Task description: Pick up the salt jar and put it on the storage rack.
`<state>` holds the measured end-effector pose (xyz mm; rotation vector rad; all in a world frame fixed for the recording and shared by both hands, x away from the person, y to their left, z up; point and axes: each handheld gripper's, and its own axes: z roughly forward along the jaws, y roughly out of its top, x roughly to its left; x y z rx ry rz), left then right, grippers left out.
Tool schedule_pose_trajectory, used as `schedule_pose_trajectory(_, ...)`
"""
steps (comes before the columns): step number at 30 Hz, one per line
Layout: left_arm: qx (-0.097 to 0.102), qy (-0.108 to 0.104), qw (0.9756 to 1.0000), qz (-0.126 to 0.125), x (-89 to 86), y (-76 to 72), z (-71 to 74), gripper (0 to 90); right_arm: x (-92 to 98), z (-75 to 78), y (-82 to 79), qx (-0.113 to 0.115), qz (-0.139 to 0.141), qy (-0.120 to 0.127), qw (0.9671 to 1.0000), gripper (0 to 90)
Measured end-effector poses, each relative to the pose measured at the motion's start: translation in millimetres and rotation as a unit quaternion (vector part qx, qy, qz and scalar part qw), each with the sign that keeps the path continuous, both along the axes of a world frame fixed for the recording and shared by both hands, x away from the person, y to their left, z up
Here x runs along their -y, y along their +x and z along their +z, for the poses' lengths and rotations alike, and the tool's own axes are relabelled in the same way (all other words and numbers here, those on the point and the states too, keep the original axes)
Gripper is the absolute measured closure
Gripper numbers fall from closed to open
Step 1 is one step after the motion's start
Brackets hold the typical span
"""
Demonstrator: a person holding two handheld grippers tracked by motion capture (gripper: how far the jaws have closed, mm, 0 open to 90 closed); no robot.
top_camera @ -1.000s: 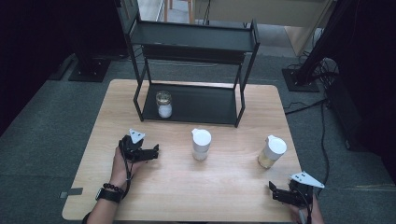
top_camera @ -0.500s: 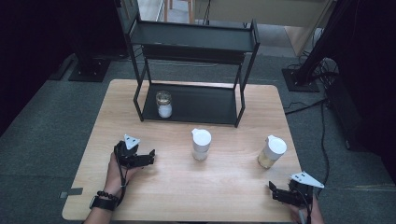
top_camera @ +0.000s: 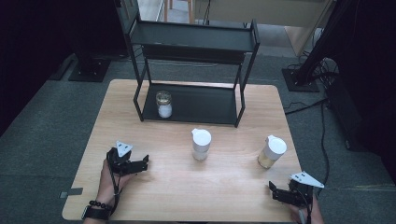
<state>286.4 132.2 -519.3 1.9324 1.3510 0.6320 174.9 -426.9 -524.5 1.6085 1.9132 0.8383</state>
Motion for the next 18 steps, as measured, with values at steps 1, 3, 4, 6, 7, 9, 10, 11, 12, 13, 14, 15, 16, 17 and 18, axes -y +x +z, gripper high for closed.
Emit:
schedule_pose_trajectory(1,0.0,0.001,1.0,-0.002,-1.2,-1.5,0.0,1.5,0.1,0.0,0.1,0.0,0.0,0.0,1.0,2.4)
schedule_pose_trajectory(3,0.0,-0.001,1.0,-0.005,-4.1,-4.1,0.0,1.5,0.1,0.0,-0.1,0.0,-0.001,0.0,1.0,2.4)
schedule_pose_trajectory(4,0.001,-0.003,1.0,-0.004,-5.5,-5.4,0.0,1.5,-0.1,0.0,-0.2,0.0,-0.002,0.0,1.0,2.4)
schedule_pose_trajectory(6,0.001,-0.002,1.0,-0.005,-8.4,-8.5,0.2,1.5,-0.4,0.0,-0.3,0.0,-0.002,-0.002,1.0,2.4)
schedule_pose_trajectory(7,0.002,-0.002,1.0,-0.006,-9.9,-10.2,0.1,1.5,-0.3,-0.1,-0.2,0.0,-0.003,-0.002,1.0,2.4)
schedule_pose_trajectory(9,0.004,-0.001,1.0,-0.006,-12.8,-13.6,0.1,1.5,-0.3,-0.1,-0.1,0.0,-0.004,-0.002,1.0,2.4)
schedule_pose_trajectory(10,0.004,-0.001,1.0,-0.007,-14.6,-15.2,0.1,1.5,-0.3,-0.1,-0.1,0.0,-0.004,-0.002,1.0,2.4)
schedule_pose_trajectory(11,0.003,-0.001,1.0,-0.007,-16.4,-16.8,0.1,1.5,-0.3,-0.1,-0.1,0.0,-0.004,-0.003,1.0,2.4)
schedule_pose_trajectory(12,0.003,-0.001,1.0,-0.007,-18.1,-18.2,0.1,1.5,-0.4,-0.1,-0.1,0.0,-0.004,-0.003,1.0,2.4)
schedule_pose_trajectory(13,0.002,0.0,1.0,-0.007,-20.0,-19.5,0.2,1.5,-0.5,-0.1,-0.1,0.0,-0.004,-0.003,1.0,2.4)
schedule_pose_trajectory(14,0.002,-0.001,1.0,-0.006,-21.5,-20.9,0.0,1.5,-0.5,-0.1,-0.1,0.0,-0.005,-0.003,1.0,2.4)
schedule_pose_trajectory(15,0.001,-0.001,1.0,-0.006,-23.2,-22.2,0.2,1.5,-0.4,-0.2,-0.1,0.0,-0.005,-0.003,1.0,2.4)
schedule_pose_trajectory(16,0.002,-0.002,1.0,-0.006,-24.8,-23.6,0.1,1.5,-0.4,-0.2,0.0,0.0,-0.004,-0.003,1.0,2.4)
schedule_pose_trajectory(17,0.001,-0.002,1.0,-0.008,-26.4,-24.8,0.2,1.5,-0.3,-0.2,0.1,-0.001,-0.004,-0.003,1.0,2.4)
schedule_pose_trajectory(18,0.001,-0.002,1.0,-0.008,-27.9,-26.0,0.1,1.5,-0.4,-0.2,0.2,-0.001,-0.004,-0.003,1.0,2.4)
